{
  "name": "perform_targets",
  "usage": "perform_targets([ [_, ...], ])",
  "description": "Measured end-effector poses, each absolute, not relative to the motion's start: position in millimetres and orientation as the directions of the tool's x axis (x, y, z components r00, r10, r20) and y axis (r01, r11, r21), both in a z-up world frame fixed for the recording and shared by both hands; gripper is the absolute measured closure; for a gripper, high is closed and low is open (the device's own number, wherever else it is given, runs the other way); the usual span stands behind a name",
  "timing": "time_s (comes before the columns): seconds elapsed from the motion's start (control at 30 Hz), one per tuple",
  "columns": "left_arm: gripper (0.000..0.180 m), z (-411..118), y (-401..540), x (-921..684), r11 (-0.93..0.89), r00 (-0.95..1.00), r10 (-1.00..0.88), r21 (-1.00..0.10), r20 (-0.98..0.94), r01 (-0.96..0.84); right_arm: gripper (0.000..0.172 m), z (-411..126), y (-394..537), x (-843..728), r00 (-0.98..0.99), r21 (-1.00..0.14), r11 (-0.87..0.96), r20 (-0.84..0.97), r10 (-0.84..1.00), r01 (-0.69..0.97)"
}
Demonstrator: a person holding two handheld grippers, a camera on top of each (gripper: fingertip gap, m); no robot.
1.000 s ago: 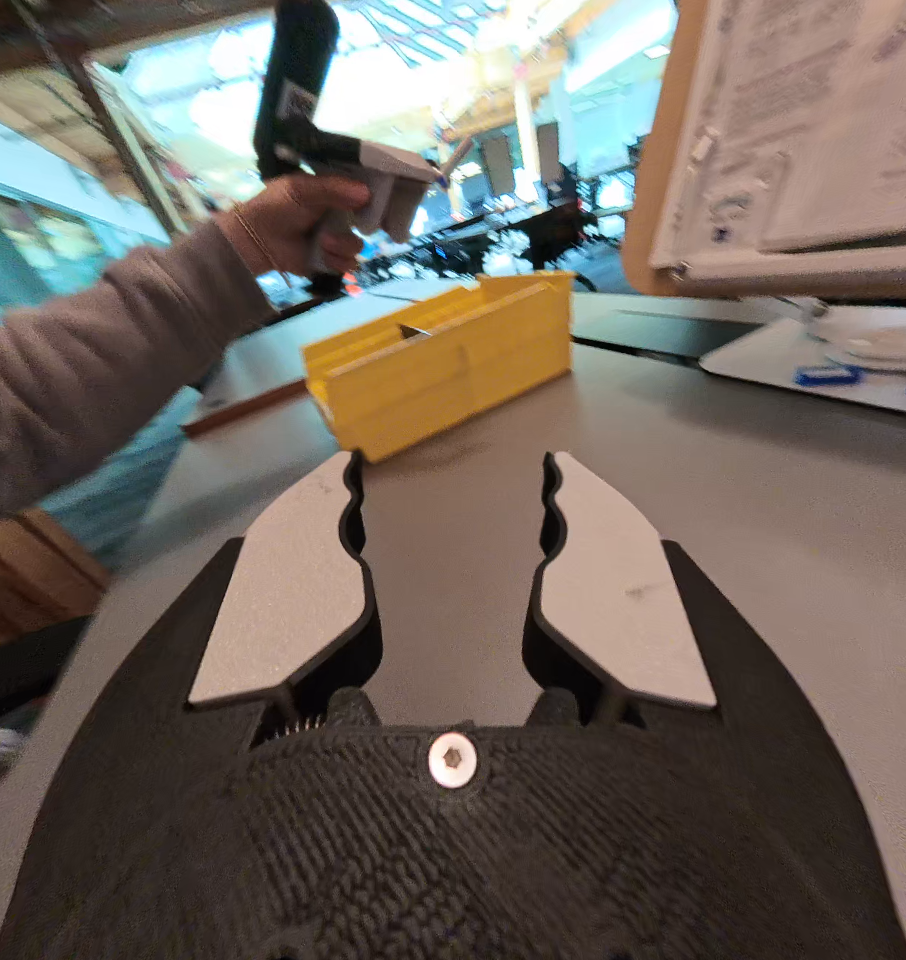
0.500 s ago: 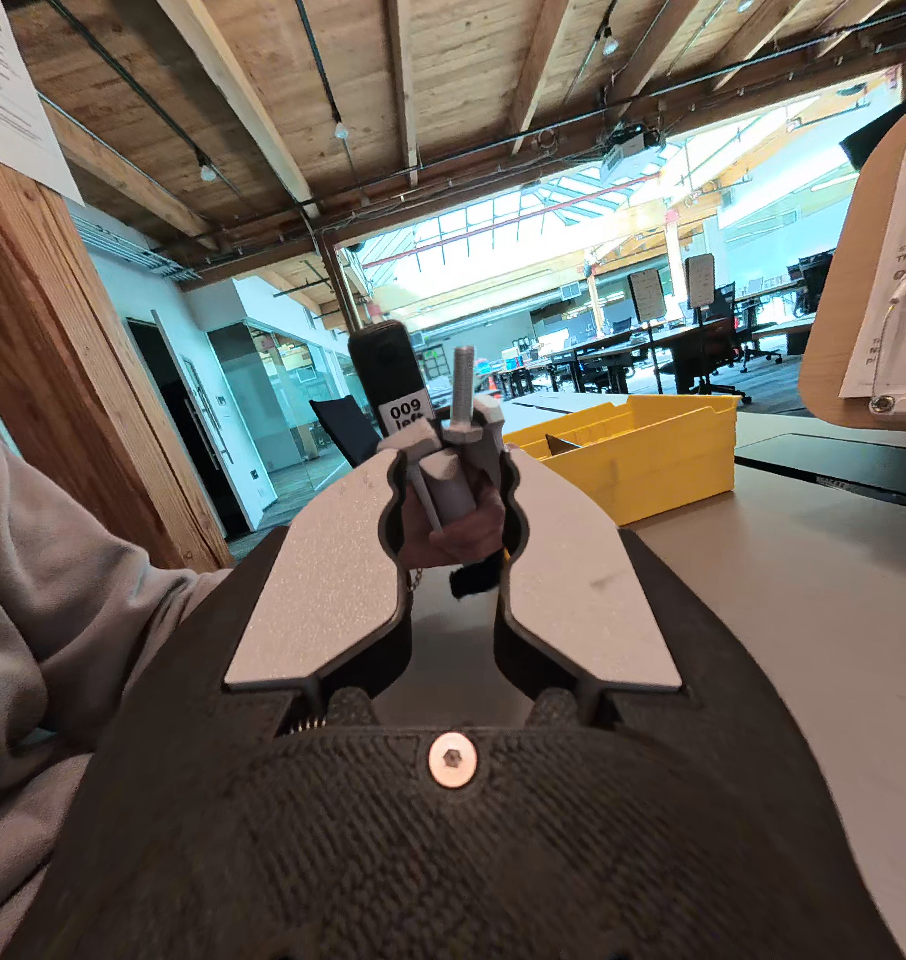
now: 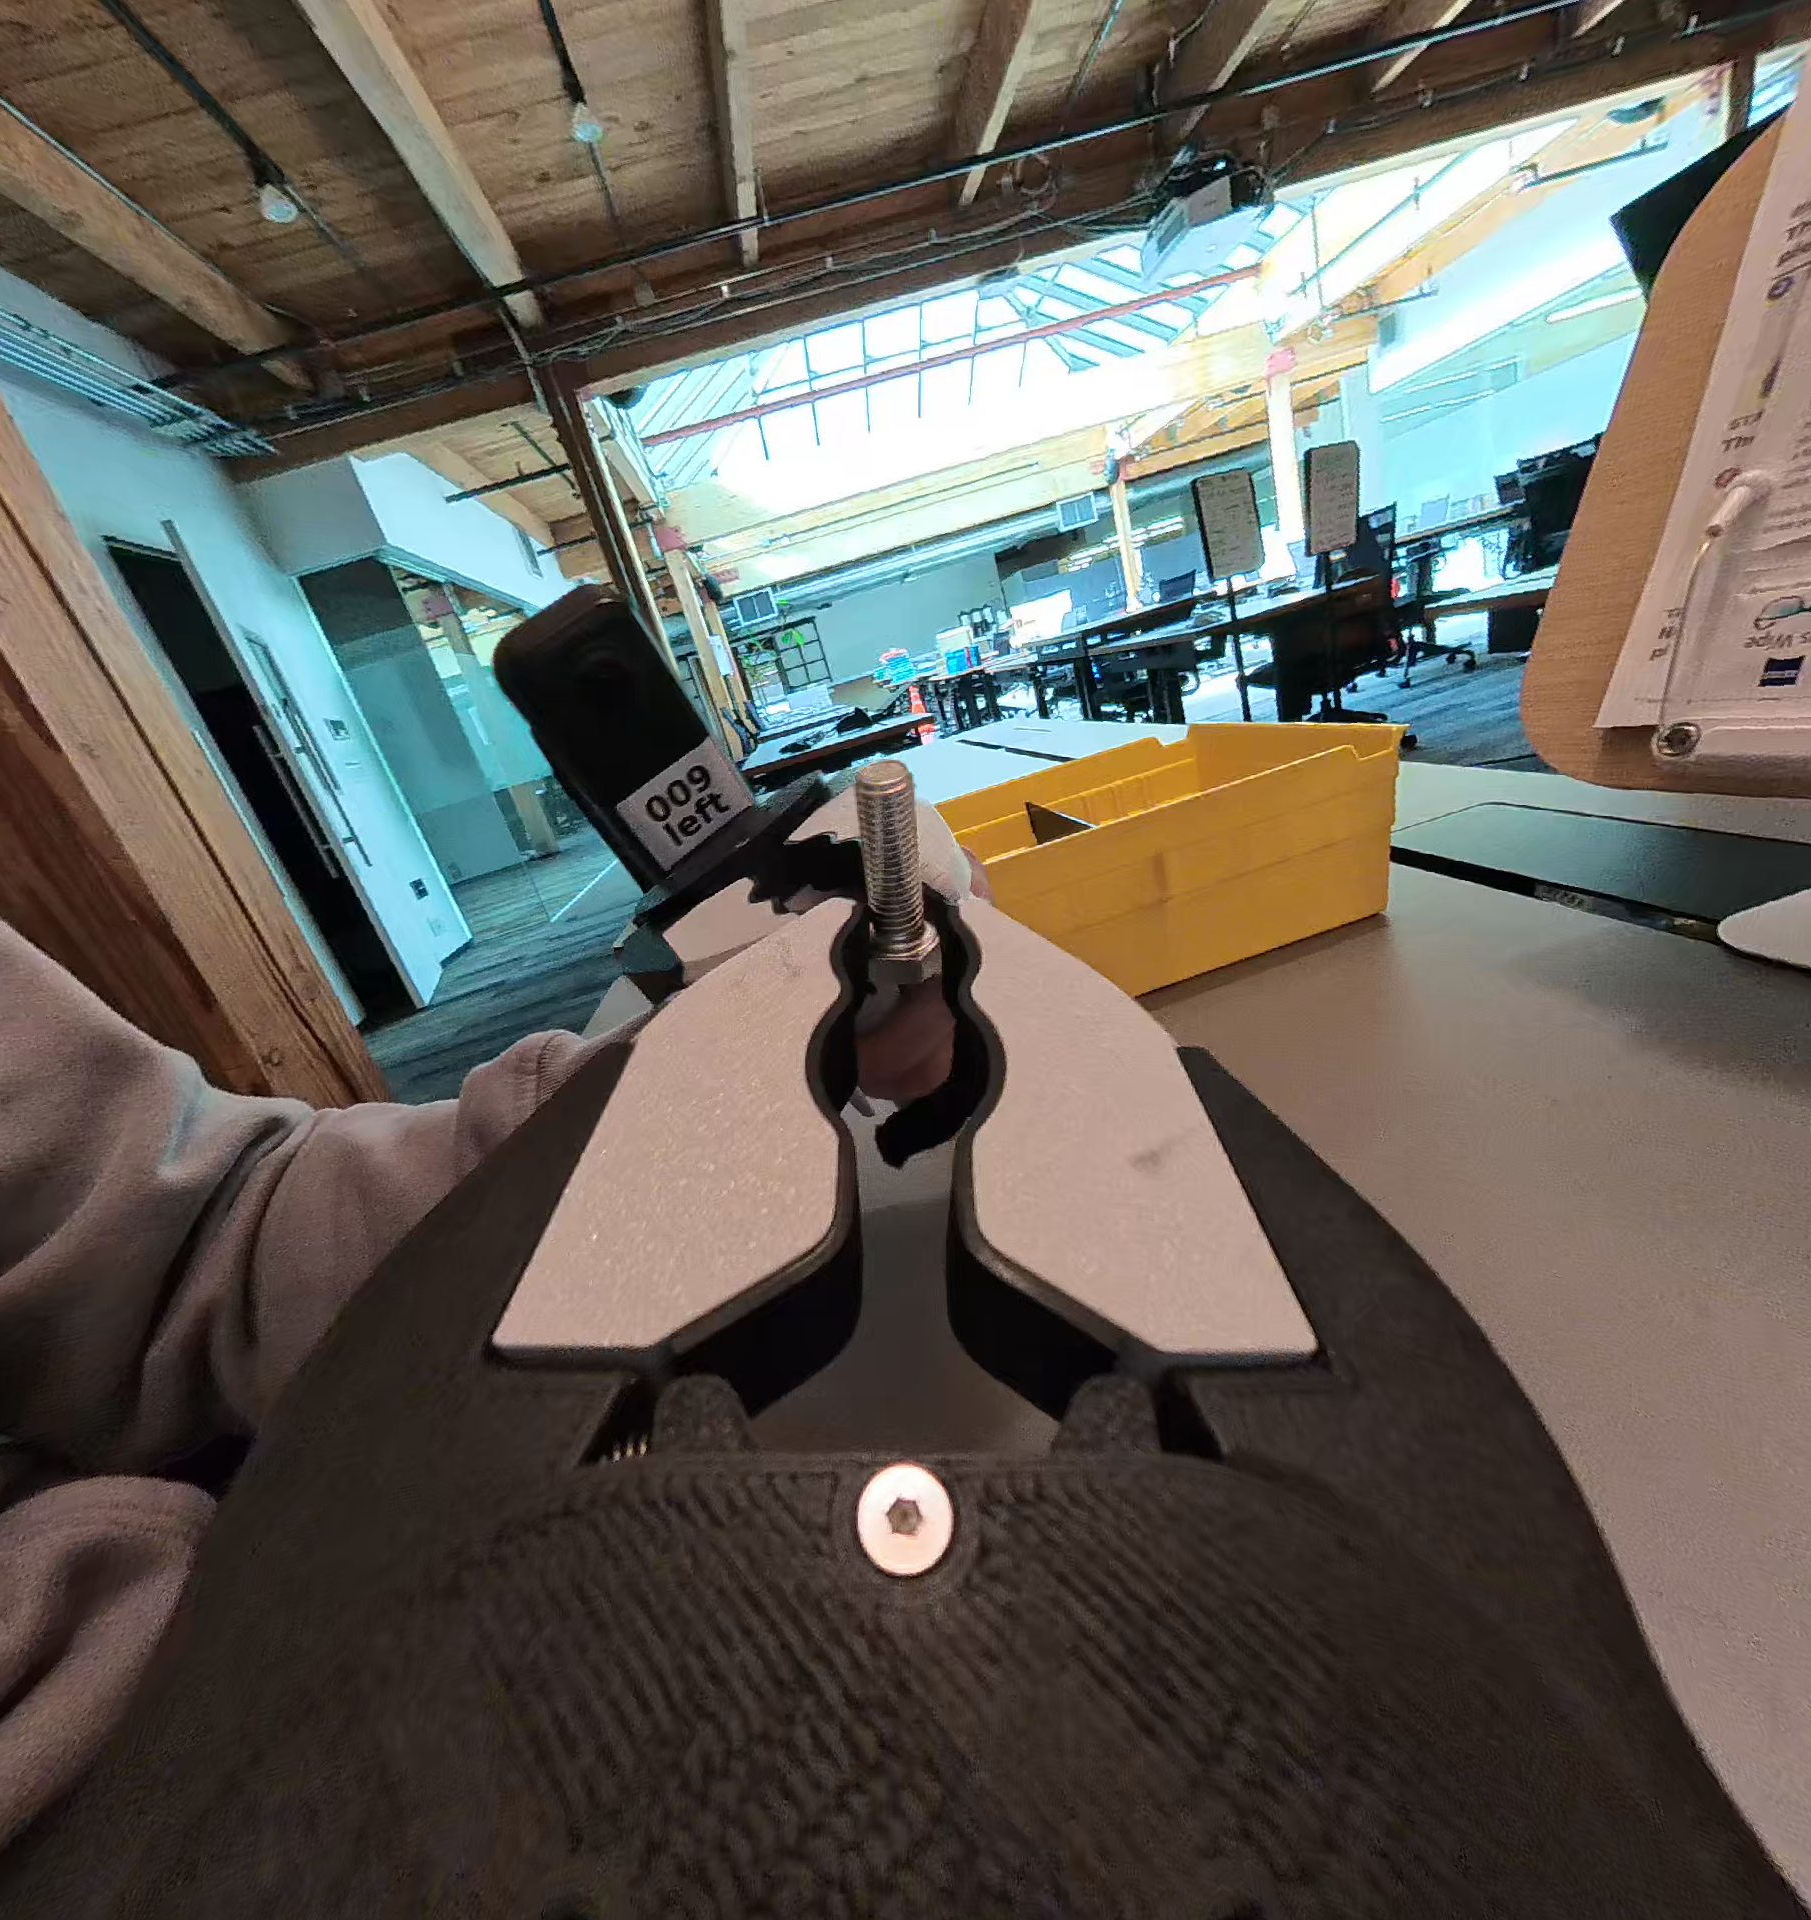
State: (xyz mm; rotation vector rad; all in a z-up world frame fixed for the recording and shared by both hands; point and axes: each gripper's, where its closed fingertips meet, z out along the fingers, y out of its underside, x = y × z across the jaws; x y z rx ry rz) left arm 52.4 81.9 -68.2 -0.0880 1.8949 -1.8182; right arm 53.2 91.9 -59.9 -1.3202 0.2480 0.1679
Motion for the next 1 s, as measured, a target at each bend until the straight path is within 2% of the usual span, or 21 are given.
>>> perform_targets([
  [0.43,0.163,-81,85,70,0.264,-0.735,-0.507,-0.893,-0.450,0.365,0.162,-71,96,69,0.935,-0.918,0.290,-0.322,-0.149,-0.270],
  [0.63,0.162,-78,86,73,0.231,-0.698,-0.579,-0.906,-0.421,0.355,0.162,-69,95,72,0.952,-0.969,0.226,-0.156,-0.262,-0.096],
  [0.73,0.143,-70,97,72,0.161,-0.723,-0.610,-0.945,-0.323,0.286,0.162,-74,83,83,0.936,-0.982,0.185,-0.086,-0.341,-0.023],
  [0.8,0.140,-52,115,69,0.087,-0.716,-0.659,-0.968,-0.232,0.233,0.162,-81,72,95,0.910,-0.991,0.130,-0.024,-0.413,0.032],
  [0.9,0.151,-21,166,66,0.007,-0.641,-0.764,-0.995,-0.071,0.102,0.162,-90,62,107,0.886,-0.995,0.082,0.012,-0.464,0.057],
  [1.0,0.159,-20,247,69,0.101,-0.476,-0.880,-0.982,-0.014,-0.159,0.162,-95,64,109,0.881,-0.996,0.072,0.014,-0.474,0.055],
])
